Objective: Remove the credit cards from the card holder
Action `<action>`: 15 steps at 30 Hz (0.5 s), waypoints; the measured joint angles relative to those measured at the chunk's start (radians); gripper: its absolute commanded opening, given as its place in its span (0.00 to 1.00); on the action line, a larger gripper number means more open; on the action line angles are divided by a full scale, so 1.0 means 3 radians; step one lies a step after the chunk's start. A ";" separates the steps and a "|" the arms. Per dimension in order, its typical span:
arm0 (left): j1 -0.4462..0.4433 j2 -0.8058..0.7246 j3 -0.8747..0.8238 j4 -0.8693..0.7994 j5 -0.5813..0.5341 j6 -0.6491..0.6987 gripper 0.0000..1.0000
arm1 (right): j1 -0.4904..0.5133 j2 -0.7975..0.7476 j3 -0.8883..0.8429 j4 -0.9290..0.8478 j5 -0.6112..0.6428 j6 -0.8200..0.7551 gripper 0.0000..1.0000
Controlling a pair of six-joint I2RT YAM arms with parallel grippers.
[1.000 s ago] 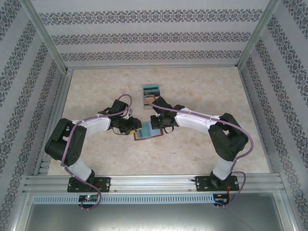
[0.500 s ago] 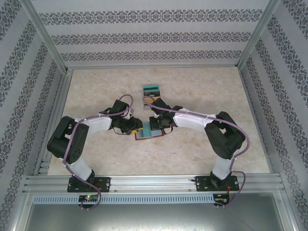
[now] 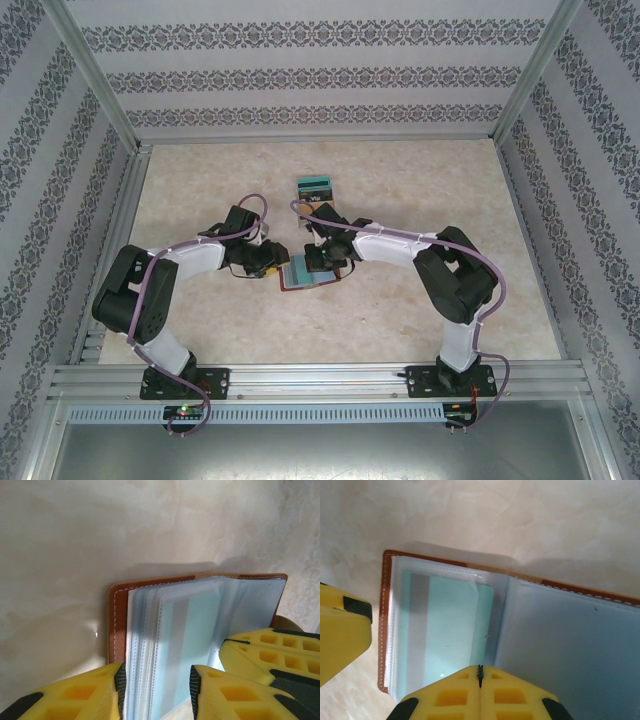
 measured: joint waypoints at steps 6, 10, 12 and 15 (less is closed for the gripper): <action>0.0000 0.0000 -0.0005 0.0001 0.0001 0.0000 0.41 | 0.0000 0.0017 0.0000 0.0001 -0.0060 0.0000 0.02; 0.0000 0.0000 -0.0005 0.0003 0.0003 0.0000 0.41 | 0.0000 0.0029 0.0005 -0.0004 -0.0061 -0.0011 0.02; 0.0000 0.0000 -0.0005 0.0003 0.0008 0.0000 0.42 | 0.0001 0.0061 0.0028 -0.0013 -0.0060 -0.0037 0.02; 0.0000 0.0000 -0.0005 0.0004 0.0038 -0.0001 0.42 | 0.0006 0.0121 0.0067 -0.0031 -0.0060 -0.0056 0.02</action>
